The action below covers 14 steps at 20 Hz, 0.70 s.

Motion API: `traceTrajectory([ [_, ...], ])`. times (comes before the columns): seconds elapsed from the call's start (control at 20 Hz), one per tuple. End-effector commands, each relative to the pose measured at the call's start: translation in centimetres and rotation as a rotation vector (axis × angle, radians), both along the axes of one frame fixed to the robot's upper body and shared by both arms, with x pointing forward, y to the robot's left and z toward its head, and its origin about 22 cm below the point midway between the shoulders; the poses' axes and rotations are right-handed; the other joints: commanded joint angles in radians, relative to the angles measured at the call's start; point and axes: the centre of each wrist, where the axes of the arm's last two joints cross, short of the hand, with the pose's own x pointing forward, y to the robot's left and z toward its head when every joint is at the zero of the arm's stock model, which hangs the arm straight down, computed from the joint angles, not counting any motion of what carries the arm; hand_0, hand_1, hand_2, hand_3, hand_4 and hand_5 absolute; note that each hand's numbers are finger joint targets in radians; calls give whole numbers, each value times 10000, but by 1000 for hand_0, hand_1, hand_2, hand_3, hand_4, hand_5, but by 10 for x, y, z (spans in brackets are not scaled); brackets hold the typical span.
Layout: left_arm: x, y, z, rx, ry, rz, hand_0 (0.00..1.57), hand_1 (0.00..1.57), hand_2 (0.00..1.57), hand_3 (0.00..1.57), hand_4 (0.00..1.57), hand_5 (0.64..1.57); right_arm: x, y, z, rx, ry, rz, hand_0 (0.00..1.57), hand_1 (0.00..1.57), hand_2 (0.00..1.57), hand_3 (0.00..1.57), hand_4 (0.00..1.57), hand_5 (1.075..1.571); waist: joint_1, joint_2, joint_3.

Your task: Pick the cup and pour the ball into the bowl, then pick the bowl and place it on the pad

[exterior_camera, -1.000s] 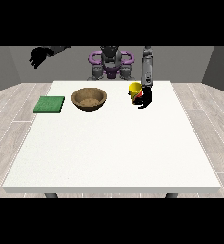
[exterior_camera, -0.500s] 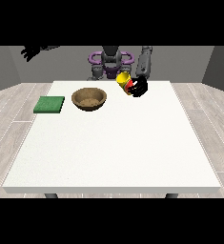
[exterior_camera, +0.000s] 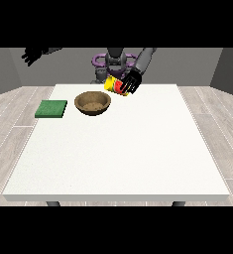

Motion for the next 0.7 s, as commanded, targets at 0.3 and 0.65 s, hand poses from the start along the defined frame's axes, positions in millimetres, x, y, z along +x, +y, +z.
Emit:
traceTrajectory([
  [0.3,25,-74,53,4442,-275,22,1334,1334,1571,1571,1475,1535,18,-11,1,132,357,390,0,0,0,123,699,1561,-116,-212,-21],
  [0.65,34,-94,72,8015,-1233,604,1470,1470,1571,1571,1099,1570,13,-6,-18,217,327,319,0,0,0,248,698,1556,-199,-405,-20],
])
